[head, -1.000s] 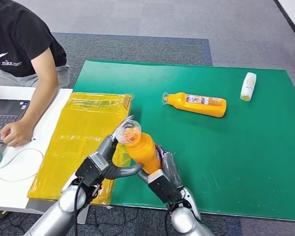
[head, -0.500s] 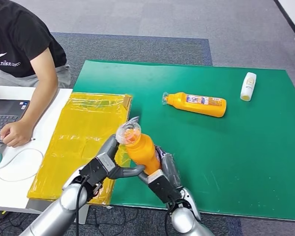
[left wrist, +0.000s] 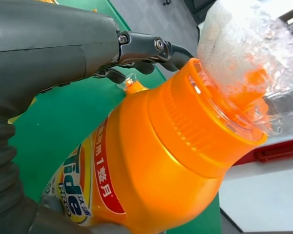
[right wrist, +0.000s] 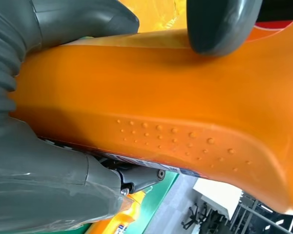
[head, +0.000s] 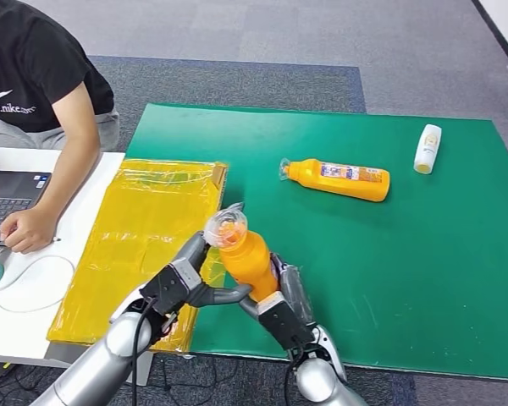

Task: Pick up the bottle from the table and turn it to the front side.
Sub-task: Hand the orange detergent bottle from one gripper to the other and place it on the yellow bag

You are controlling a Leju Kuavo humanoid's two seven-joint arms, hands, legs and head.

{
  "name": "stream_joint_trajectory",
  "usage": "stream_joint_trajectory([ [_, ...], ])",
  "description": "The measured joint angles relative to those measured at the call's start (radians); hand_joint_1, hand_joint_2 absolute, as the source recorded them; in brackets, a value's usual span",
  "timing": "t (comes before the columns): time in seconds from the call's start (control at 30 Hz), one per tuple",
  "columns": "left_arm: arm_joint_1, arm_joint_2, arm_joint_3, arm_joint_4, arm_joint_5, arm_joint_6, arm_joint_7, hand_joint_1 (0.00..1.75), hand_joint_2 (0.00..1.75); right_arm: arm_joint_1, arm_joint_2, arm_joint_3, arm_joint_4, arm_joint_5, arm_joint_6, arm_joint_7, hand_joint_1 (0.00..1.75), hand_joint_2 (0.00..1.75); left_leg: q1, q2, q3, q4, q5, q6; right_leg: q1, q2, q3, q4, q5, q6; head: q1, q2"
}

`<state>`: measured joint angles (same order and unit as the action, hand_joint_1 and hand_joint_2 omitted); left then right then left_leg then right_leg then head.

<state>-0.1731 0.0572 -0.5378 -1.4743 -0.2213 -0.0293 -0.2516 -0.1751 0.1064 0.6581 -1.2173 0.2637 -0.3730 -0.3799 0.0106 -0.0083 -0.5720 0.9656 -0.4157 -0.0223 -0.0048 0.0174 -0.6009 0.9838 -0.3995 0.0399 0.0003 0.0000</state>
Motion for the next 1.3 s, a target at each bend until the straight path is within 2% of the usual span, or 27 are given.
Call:
stream_joint_trajectory([
  [0.03,-0.001,0.000,-0.001,0.002,0.001,-0.002,0.000,1.75,1.75,0.000,0.000,-0.001,0.000,-0.002,0.000,0.000,1.61,1.75,0.000,0.000,0.000,0.000,0.000,0.000,0.000,0.000,0.000,0.000,0.000,0.000,0.000,0.000],
  [0.3,-0.009,0.000,-0.017,0.015,-0.004,-0.007,0.000,1.75,1.75,0.001,0.000,-0.006,0.000,-0.009,0.003,-0.002,1.35,1.75,0.000,0.000,0.000,0.000,0.000,0.000,0.000,0.000,0.000,0.000,0.000,0.000,0.000,0.000],
  [0.37,-0.014,0.000,-0.017,0.018,-0.008,-0.008,0.000,1.75,1.75,0.002,0.000,-0.006,0.000,-0.010,0.003,-0.005,1.01,1.75,0.000,0.000,0.000,0.000,0.000,0.000,0.000,0.000,0.000,0.000,0.000,0.000,0.000,0.000],
  [0.47,-0.021,0.001,-0.017,0.022,-0.019,-0.012,0.000,1.75,1.75,0.003,0.000,-0.006,0.000,-0.012,0.004,-0.009,0.33,1.75,0.000,0.000,0.000,0.000,0.000,0.000,0.000,0.000,0.000,0.000,0.000,0.000,0.000,0.000],
  [0.53,-0.024,0.002,-0.018,0.024,-0.023,-0.015,0.002,1.75,1.75,0.003,0.000,-0.006,-0.001,-0.013,0.003,-0.014,0.07,1.75,0.000,0.000,0.000,0.000,0.000,0.000,0.000,0.000,0.000,0.000,0.000,0.000,0.000,0.000],
  [0.57,-0.025,0.003,-0.018,0.026,-0.026,-0.016,0.003,1.75,1.75,0.003,0.000,-0.006,-0.002,-0.013,0.003,-0.016,0.02,1.75,0.000,0.000,0.000,0.000,0.000,0.000,0.000,0.000,0.000,0.000,0.000,0.000,0.000,0.000],
  [1.3,-0.015,0.011,-0.006,0.037,-0.048,0.034,-0.003,1.75,1.75,0.004,0.000,-0.005,-0.021,-0.016,-0.016,-0.033,0.00,1.75,0.000,0.000,0.000,0.000,0.000,0.000,0.000,0.000,-0.001,0.000,0.000,0.000,0.000,0.000],
])
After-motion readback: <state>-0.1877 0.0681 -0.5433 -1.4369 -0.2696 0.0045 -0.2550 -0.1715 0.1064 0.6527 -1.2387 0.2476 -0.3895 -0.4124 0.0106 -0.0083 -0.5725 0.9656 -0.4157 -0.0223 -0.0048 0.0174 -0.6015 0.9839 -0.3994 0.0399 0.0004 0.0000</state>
